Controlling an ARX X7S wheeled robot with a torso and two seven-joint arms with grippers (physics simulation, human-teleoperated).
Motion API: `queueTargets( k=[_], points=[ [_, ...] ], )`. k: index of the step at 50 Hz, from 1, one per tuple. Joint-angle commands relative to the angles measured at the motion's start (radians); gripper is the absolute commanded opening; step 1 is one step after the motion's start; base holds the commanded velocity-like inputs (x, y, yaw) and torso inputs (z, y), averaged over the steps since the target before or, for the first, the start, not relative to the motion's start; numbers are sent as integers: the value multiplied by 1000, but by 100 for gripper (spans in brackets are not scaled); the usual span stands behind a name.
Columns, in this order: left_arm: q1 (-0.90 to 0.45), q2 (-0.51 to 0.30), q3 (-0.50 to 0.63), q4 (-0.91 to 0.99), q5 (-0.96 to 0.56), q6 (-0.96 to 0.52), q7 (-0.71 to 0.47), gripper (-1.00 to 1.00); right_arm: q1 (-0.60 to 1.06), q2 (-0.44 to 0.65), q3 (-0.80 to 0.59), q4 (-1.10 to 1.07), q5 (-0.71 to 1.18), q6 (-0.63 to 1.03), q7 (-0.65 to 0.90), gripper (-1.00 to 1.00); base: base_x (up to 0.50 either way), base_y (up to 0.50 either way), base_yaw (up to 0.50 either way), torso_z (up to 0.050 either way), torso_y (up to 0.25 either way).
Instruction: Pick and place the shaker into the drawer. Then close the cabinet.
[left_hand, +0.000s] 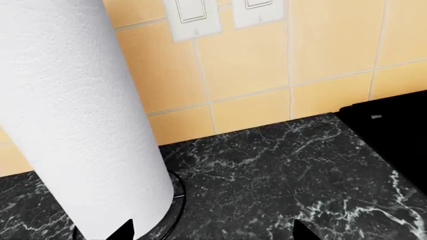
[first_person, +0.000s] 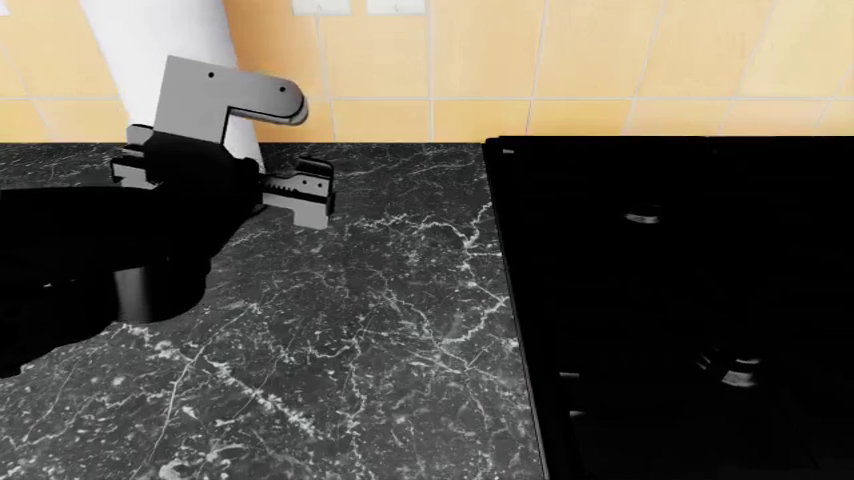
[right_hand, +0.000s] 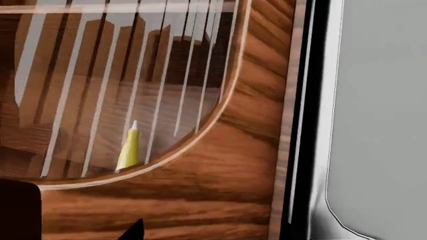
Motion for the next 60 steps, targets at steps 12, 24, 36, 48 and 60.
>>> queueTargets(
  k=[12,24,36,48,60],
  points=[
    [22,-33,-13,13,5,23,21,100,-89,-60,-105,84,19,19,-12,100,7,2,4,1,0],
    [40,-38,-12,5,17,37,32,100,-72,-67,-143,184,-68,-3,-94,100,7,3,3,0,0],
    [51,-53,-16,9,17,43,34,100,-71,-50,-173,272,-146,-30,-142,100,6,1,3,0,0],
    [51,-57,-19,13,16,44,34,100,-79,-48,-193,286,-142,2,-113,100,5,1,0,0,0],
    [51,-65,-24,28,9,41,23,100,-82,-37,-214,312,-163,14,-98,100,5,0,0,0,0]
  ],
)
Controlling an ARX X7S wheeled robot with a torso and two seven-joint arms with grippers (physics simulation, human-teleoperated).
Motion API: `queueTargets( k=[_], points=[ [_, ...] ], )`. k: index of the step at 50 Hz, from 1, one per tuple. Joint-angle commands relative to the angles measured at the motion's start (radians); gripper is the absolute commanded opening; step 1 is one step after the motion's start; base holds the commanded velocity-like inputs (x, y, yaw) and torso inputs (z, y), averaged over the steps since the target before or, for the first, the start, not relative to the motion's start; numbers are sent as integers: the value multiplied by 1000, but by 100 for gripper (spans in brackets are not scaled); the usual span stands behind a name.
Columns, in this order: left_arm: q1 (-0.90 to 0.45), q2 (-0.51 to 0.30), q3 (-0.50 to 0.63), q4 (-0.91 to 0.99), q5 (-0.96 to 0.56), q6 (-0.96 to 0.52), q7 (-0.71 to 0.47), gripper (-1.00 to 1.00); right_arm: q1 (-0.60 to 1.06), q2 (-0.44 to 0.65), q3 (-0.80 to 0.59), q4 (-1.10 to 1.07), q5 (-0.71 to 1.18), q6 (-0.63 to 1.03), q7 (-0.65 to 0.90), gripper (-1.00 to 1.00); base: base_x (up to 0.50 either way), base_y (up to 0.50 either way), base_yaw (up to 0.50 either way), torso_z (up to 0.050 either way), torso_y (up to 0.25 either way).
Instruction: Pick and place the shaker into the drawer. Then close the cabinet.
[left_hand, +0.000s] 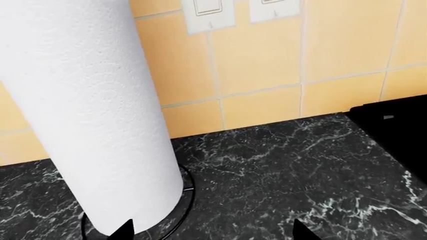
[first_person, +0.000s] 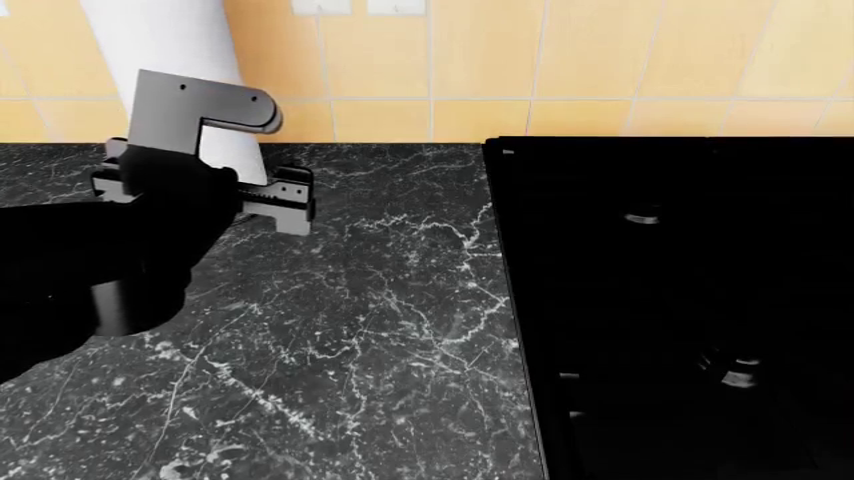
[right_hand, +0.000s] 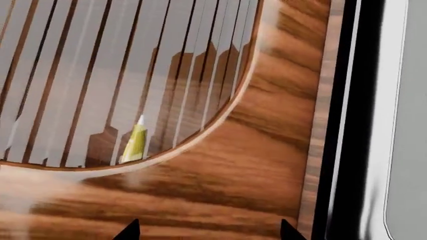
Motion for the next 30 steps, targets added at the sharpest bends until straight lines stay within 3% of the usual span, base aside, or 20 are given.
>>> queueTargets(
  k=[1,30],
  points=[
    [0,-7,-4,11,-6,-2,-8,100,-76,22,-133,239,-30,74,33,100,0,0,0,0,0],
    [10,-18,-9,12,2,5,1,100,-104,2,-239,355,-143,87,6,100,5,0,-1,0,0]
  ],
)
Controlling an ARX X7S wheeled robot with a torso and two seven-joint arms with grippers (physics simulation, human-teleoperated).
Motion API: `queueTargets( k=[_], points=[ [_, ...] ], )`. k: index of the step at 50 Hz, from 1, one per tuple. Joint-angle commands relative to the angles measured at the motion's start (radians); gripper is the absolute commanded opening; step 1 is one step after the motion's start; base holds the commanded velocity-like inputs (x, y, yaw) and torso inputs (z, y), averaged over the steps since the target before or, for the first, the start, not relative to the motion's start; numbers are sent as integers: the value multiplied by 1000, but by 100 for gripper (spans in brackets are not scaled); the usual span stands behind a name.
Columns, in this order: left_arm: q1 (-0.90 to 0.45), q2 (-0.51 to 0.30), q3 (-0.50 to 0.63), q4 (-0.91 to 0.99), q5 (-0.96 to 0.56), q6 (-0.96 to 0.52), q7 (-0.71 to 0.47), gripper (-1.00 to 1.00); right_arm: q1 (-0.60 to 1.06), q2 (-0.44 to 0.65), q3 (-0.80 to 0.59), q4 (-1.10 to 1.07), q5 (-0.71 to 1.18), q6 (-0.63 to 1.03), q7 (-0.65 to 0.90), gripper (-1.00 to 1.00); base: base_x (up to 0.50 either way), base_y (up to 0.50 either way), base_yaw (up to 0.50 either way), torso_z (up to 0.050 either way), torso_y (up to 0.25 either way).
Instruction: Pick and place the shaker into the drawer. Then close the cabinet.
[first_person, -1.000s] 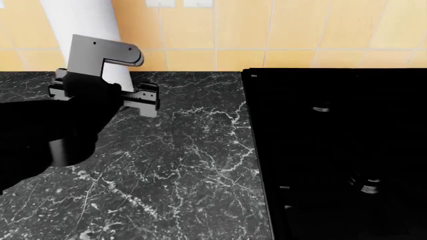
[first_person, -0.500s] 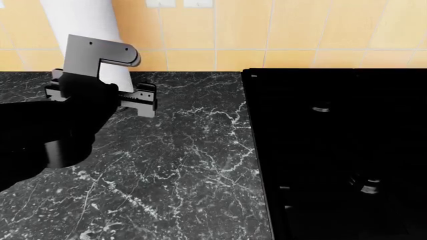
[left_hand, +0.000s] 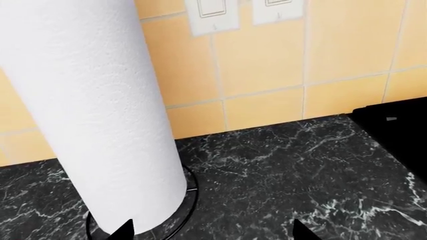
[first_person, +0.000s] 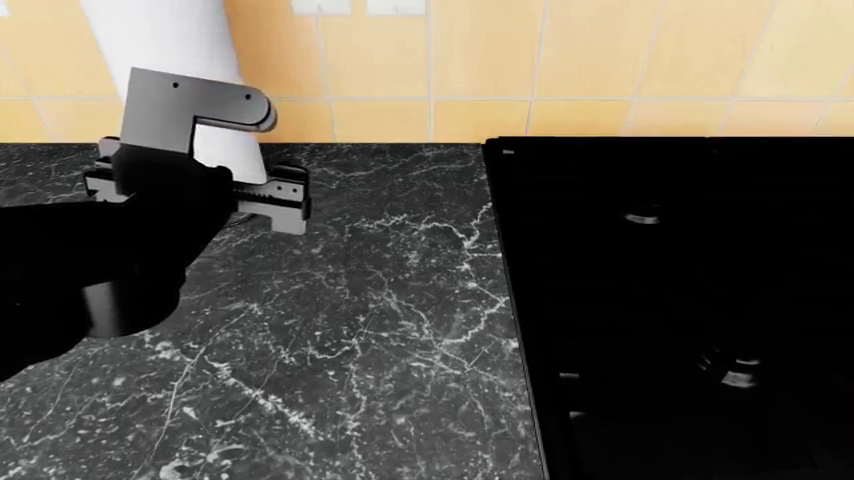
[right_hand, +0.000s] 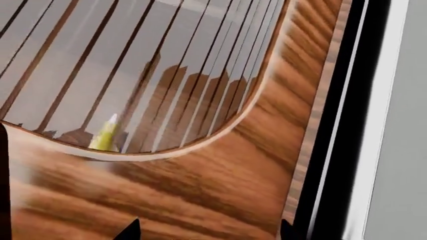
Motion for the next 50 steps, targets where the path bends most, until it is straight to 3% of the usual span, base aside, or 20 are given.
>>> queueTargets(
  k=[1,18,50],
  points=[
    [12,-8,-1,1,7,9,8,100,-101,4,-141,478,57,57,9,100,0,0,-2,0,0],
    [13,-13,-5,8,3,7,0,100,-90,25,-126,481,61,59,28,100,5,0,-2,0,0],
    [-18,11,-8,25,-13,-25,-39,100,36,134,92,64,469,220,417,100,0,0,0,0,0]
  ],
)
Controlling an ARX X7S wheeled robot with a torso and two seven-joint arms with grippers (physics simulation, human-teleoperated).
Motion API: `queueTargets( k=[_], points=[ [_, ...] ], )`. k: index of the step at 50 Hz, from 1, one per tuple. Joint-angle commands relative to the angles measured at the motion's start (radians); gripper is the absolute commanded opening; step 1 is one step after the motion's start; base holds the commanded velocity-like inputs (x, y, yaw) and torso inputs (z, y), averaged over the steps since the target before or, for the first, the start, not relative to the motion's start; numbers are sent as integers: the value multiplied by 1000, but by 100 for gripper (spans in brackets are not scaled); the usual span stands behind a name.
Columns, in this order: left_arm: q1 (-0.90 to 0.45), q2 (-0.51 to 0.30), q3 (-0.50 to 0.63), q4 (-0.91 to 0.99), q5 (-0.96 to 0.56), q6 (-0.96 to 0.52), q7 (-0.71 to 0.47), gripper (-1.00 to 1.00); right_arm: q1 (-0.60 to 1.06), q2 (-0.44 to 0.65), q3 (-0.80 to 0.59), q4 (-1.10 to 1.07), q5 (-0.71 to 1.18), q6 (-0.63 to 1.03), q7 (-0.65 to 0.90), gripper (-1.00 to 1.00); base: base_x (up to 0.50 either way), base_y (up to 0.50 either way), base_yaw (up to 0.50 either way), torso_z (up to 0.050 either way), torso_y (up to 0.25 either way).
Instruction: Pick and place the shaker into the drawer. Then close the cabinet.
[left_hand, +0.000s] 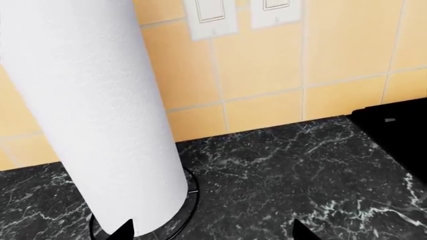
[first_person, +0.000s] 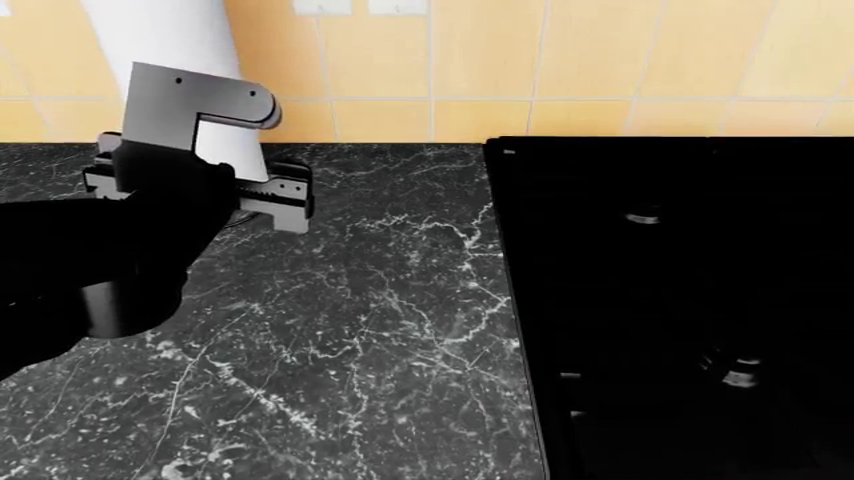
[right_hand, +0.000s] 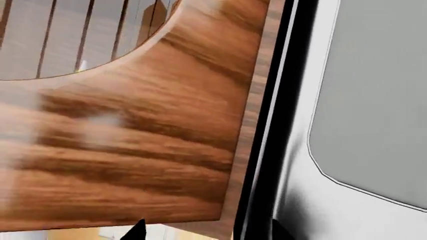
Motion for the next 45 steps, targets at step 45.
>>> queueTargets(
  k=[45],
  points=[
    [-18,20,-10,22,20,-2,-35,100,-386,239,23,-589,458,-47,467,100,0,0,0,0,0]
  ],
)
